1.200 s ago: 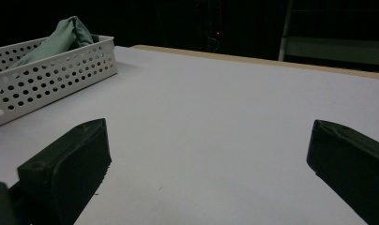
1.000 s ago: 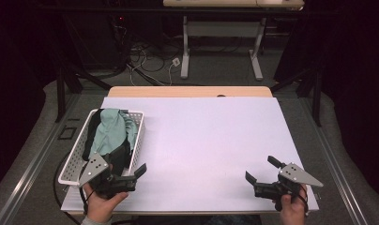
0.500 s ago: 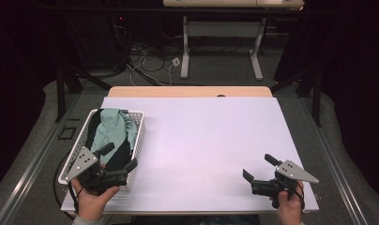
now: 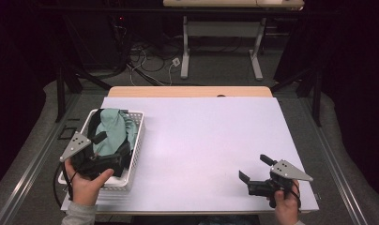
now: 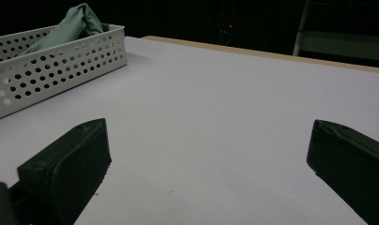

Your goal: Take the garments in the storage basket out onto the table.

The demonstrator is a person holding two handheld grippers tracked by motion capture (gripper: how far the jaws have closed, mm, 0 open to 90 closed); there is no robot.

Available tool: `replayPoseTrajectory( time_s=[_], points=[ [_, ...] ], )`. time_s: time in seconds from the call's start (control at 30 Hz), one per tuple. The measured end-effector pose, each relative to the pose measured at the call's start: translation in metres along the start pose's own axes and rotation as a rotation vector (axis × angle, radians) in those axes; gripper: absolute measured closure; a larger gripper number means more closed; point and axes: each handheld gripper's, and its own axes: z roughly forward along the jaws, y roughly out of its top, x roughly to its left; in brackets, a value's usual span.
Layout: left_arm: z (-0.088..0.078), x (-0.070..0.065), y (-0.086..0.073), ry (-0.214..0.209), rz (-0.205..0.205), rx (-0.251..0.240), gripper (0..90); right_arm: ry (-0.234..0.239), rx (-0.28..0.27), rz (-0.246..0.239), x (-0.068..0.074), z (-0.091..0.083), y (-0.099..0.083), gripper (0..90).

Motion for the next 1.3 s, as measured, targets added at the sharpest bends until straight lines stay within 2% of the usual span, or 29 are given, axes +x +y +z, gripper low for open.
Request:
replayPoseTrajectory(
  time_s=[0.13,0.43,0.5,0.53,0.57,0.63,0.83,1.07,1.17,1.3],
  points=[
    [0.003,0.008,0.006,0.038,0.000,0.013,1.2,-0.007,0.004,0.004,0.000,-0.001,0.000,0.0],
    [0.008,0.017,0.015,0.069,-0.013,0.032,1.2,-0.006,0.005,0.005,-0.001,-0.002,-0.001,0.0],
    [0.010,0.022,0.020,0.098,-0.036,0.048,1.2,-0.010,0.008,0.008,-0.002,-0.003,-0.001,0.0],
    [0.010,0.022,0.020,0.098,-0.036,0.048,1.7,-0.010,0.008,0.010,-0.002,-0.003,-0.001,0.0],
    [0.011,0.025,0.023,0.130,-0.064,0.062,2.1,-0.012,0.007,0.018,-0.002,-0.003,-0.002,0.0],
    [0.012,0.028,0.026,0.135,-0.079,0.063,2.1,-0.014,0.011,0.024,-0.002,-0.003,-0.002,0.0],
    [0.016,0.035,0.031,0.156,-0.090,0.074,2.1,-0.016,0.013,0.033,-0.004,-0.003,-0.003,0.0],
    [0.024,0.045,0.033,0.193,-0.102,0.107,2.1,-0.012,0.025,0.034,-0.004,-0.002,-0.003,0.0],
    [0.026,0.047,0.035,0.195,-0.100,0.121,2.0,-0.010,0.027,0.029,-0.004,-0.001,-0.003,0.0],
    [0.030,0.049,0.037,0.219,-0.118,0.137,2.0,-0.009,0.024,0.032,-0.004,0.000,-0.004,0.0]
  ],
)
